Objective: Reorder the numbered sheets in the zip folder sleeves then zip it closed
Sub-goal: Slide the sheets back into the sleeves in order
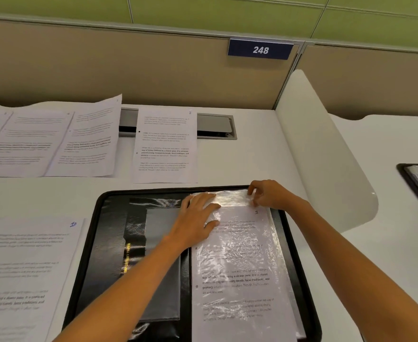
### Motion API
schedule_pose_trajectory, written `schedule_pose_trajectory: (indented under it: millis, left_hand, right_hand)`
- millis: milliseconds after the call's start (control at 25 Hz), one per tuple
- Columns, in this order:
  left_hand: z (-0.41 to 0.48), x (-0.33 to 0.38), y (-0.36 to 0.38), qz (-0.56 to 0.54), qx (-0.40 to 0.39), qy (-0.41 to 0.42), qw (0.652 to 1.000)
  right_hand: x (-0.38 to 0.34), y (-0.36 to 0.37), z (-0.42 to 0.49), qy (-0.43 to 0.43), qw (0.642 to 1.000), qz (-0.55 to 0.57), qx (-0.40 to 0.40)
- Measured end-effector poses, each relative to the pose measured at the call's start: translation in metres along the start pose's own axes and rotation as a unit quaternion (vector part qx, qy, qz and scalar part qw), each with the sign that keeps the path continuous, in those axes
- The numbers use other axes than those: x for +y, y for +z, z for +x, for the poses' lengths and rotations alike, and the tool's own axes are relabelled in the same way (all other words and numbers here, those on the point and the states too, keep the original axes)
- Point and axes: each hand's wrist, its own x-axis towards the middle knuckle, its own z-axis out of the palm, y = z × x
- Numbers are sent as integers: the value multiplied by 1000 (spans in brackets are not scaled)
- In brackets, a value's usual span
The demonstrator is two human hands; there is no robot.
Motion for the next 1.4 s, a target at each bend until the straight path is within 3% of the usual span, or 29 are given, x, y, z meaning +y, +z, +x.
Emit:
schedule_pose_trajectory:
  millis: [160, 560, 880, 1040, 1160, 1320, 1400]
  left_hand:
    - [-12, 10, 10, 36, 8, -4, 999]
    - [7, 28, 4, 53, 64, -101, 991]
    - [-5, 29, 13, 15, 10, -88, 996]
    - [-4, 32, 15, -17, 16, -89, 996]
    - [-2, 28, 11, -33, 39, -106, 993]
    - [-5, 24, -7, -82, 39, -109, 990]
    - [-9, 26, -23, -174, 25, -94, 980]
  right_hand:
    - [-1, 4, -4, 7, 1000, 17, 20]
    - [1, 1, -3, -12, 996, 25, 79]
    - [2, 6, -11, 33, 983, 117, 138]
    - [5, 9, -24, 140, 961, 216, 100]
    - [5, 10, -37, 193, 953, 229, 46]
    - [-15, 10, -56, 181, 937, 297, 27]
    - [-41, 2, -63, 149, 927, 344, 27]
